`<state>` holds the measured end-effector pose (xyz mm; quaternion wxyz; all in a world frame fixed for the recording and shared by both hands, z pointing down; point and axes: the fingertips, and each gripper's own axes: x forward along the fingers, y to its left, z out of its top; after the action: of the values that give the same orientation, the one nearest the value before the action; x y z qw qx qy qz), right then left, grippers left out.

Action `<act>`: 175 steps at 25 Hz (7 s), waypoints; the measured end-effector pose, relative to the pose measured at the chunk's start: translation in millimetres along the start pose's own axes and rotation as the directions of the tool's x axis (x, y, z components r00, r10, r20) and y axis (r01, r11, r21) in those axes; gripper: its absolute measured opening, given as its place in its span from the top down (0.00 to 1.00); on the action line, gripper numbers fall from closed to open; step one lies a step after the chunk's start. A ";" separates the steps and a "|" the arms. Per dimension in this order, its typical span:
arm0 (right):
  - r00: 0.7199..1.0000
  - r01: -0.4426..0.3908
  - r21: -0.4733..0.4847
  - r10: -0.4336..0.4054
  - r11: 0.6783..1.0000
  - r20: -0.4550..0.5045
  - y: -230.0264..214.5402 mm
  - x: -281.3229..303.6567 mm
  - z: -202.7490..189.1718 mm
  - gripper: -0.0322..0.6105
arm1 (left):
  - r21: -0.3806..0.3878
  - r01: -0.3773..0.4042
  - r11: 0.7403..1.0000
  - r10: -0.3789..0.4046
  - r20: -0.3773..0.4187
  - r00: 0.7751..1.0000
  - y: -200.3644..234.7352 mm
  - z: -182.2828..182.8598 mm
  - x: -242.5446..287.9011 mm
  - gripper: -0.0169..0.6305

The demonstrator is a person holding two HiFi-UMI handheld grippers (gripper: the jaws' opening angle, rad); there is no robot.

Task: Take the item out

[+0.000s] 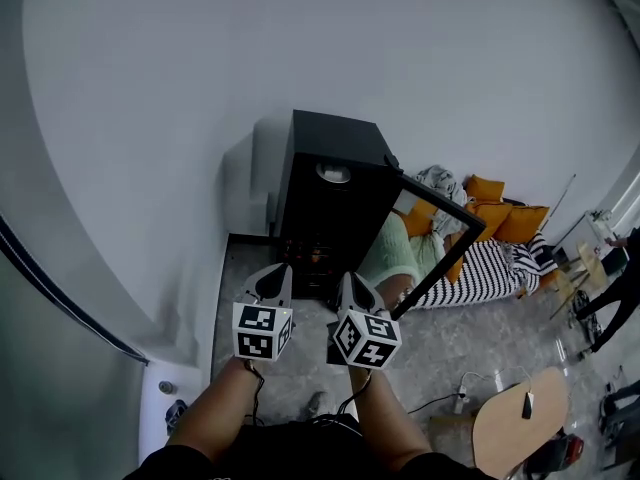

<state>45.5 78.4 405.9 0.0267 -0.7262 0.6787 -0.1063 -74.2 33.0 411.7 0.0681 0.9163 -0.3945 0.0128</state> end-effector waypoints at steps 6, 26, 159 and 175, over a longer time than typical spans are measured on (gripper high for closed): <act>1.000 0.002 0.012 -0.002 1.000 -0.011 -2.8 20.4 -4.9 0.95 | 0.029 -0.018 0.999 0.018 -0.023 1.000 11.7 -5.1 12.2 0.97; 0.999 -0.043 0.033 0.042 0.999 0.030 -95.0 198.0 32.5 0.95 | 0.116 -0.036 0.993 0.041 -0.041 0.998 38.5 19.1 206.1 0.97; 0.855 -0.517 -0.840 -0.124 -0.162 -0.503 -206.8 470.7 -124.6 0.90 | 0.109 -0.040 0.993 0.066 -0.247 0.967 129.7 -47.1 341.7 0.97; 0.922 0.045 0.615 0.205 0.787 -0.329 -218.1 424.9 -85.9 0.81 | 0.069 0.061 0.996 -0.040 -0.270 0.962 97.5 -57.0 356.3 0.97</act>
<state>266.7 -317.0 579.9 0.1334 -0.6136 0.6302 -0.4566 102.1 -282.6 506.8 0.0860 0.9179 -0.3573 0.1500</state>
